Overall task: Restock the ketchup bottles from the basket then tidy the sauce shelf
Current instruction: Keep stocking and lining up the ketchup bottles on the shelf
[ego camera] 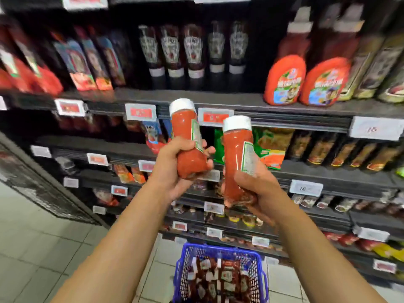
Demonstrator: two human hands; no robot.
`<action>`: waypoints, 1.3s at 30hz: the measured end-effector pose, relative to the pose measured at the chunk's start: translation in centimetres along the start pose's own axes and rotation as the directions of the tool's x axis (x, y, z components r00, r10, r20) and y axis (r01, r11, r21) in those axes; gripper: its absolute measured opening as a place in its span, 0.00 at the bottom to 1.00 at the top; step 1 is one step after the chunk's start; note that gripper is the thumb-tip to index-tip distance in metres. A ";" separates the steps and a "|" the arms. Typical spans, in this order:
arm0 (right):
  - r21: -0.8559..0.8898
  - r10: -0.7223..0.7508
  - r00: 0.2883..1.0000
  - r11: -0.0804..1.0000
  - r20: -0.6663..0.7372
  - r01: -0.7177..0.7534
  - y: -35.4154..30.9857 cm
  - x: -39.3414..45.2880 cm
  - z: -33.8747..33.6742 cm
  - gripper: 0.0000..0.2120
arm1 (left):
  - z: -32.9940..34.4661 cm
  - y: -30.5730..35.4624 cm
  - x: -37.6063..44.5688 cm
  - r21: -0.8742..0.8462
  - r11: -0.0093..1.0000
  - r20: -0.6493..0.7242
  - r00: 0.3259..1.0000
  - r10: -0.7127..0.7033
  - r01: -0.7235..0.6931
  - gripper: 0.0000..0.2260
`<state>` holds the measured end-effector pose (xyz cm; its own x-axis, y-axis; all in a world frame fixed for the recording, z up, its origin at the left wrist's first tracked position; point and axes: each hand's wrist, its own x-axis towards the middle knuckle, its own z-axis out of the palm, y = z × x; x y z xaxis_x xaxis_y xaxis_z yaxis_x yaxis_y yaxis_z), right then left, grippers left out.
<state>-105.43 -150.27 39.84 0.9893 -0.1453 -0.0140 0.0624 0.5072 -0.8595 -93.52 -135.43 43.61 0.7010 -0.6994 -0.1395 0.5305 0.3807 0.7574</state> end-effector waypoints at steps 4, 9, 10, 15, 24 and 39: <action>-0.086 -0.074 0.993 0.993 0.090 0.081 -2.6 3.4 1.6 0.32 | -0.1 4.8 2.6 0.155 0.987 0.003 0.999 0.048 -0.048 0.22; -0.091 -0.174 0.984 0.981 -0.049 0.169 -6.2 8.8 3.6 0.34 | -0.6 10.0 7.5 0.295 0.938 0.109 0.982 0.157 -0.182 0.17; -0.137 -0.228 0.971 0.967 -0.072 0.217 -7.0 10.0 4.0 0.31 | -0.9 11.0 8.6 0.314 0.922 0.132 0.972 0.193 -0.226 0.17; -0.359 -0.435 0.879 0.866 -0.193 0.349 -10.1 15.6 5.0 0.21 | -2.6 15.3 13.7 0.505 0.770 0.225 0.921 0.318 -0.389 0.29; -0.668 -0.515 0.699 0.740 -0.497 0.070 -11.4 22.0 1.6 0.33 | -4.4 16.8 19.5 0.788 0.560 0.124 0.957 0.263 -0.256 0.29; -0.936 -0.454 0.835 0.299 -0.311 -0.186 -10.7 22.7 0.2 0.52 | -7.0 19.0 20.4 0.918 0.326 0.051 0.884 0.464 -0.224 0.39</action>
<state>-83.62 -158.80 48.81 0.7566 -0.6161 0.2193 -0.2894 -0.6162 -0.7325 -65.82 -138.26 50.66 0.8419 -0.4727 0.2604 -0.4215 -0.2747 0.8642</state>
